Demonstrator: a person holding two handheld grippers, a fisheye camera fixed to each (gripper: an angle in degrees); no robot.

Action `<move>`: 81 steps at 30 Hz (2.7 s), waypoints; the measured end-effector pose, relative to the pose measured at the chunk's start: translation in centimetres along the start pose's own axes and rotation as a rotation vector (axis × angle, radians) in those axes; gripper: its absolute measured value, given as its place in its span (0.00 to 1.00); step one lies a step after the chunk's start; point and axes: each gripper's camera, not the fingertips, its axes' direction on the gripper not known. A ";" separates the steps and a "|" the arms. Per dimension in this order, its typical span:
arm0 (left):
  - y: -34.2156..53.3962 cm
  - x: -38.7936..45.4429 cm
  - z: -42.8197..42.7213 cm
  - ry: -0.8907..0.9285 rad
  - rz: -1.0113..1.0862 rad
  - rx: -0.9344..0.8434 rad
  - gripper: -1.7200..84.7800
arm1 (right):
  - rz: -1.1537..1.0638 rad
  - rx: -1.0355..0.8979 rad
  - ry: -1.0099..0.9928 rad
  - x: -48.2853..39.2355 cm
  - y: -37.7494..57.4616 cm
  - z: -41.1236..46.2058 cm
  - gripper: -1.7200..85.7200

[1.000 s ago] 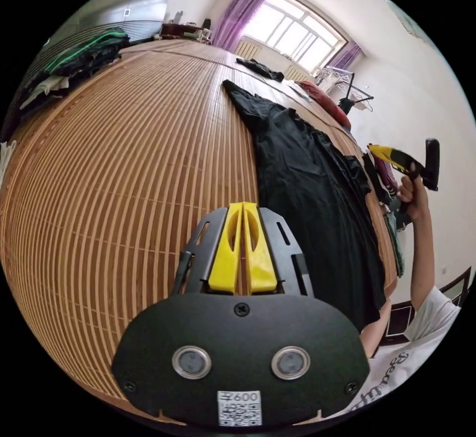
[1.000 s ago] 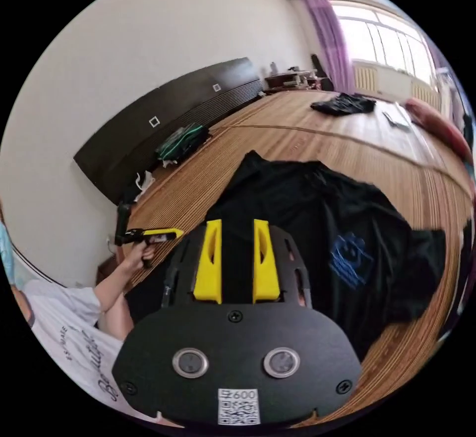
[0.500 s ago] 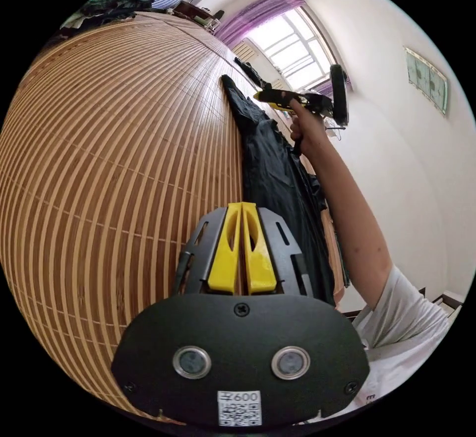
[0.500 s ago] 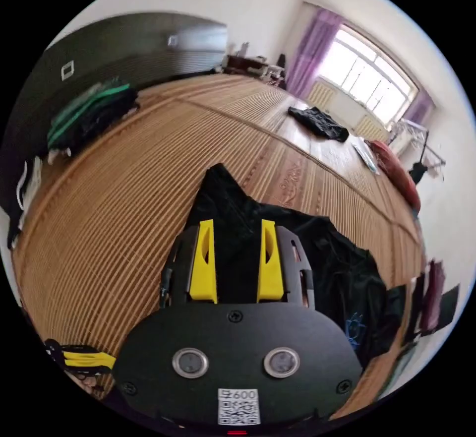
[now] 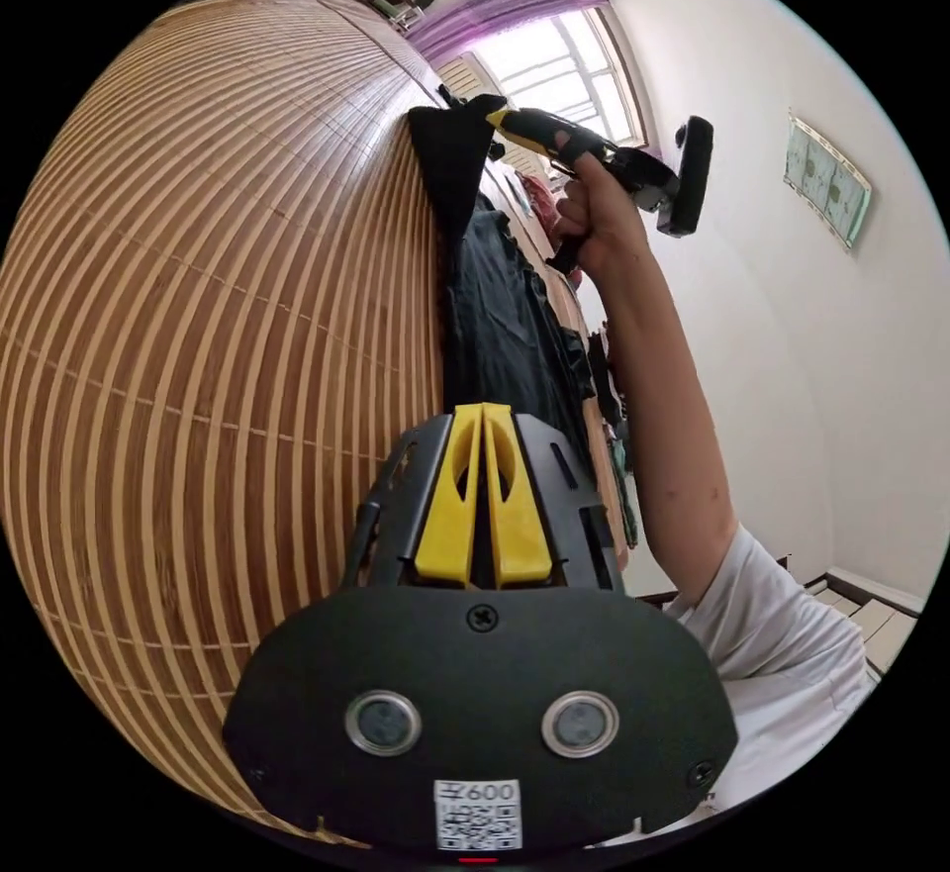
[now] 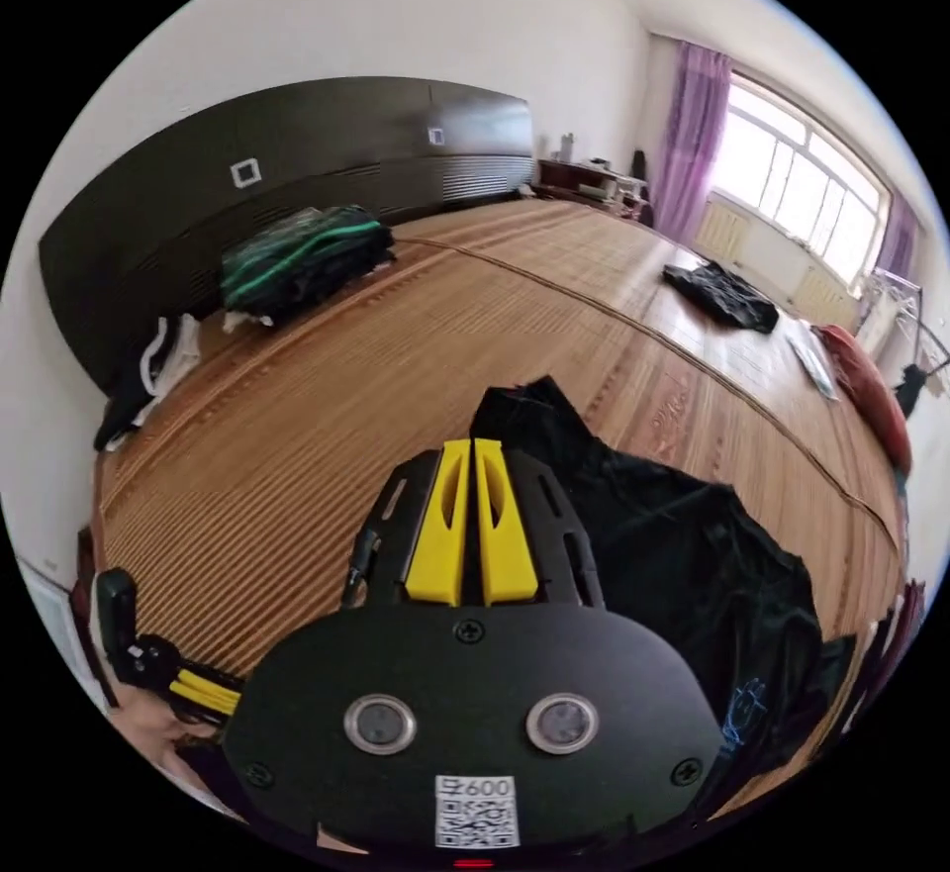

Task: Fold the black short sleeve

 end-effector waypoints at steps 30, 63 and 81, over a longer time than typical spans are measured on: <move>2.3 7.1 7.0 -0.271 0.239 -0.198 0.02 | 0.147 0.076 0.355 5.6 5.4 5.7 0.01; 8.4 11.5 11.7 -0.482 0.353 -0.232 0.02 | 0.492 -0.048 0.157 47.2 7.2 1.3 0.01; 10.9 11.7 8.7 -0.482 0.327 -0.178 0.02 | 0.823 -0.118 0.340 74.2 28.9 -37.2 0.01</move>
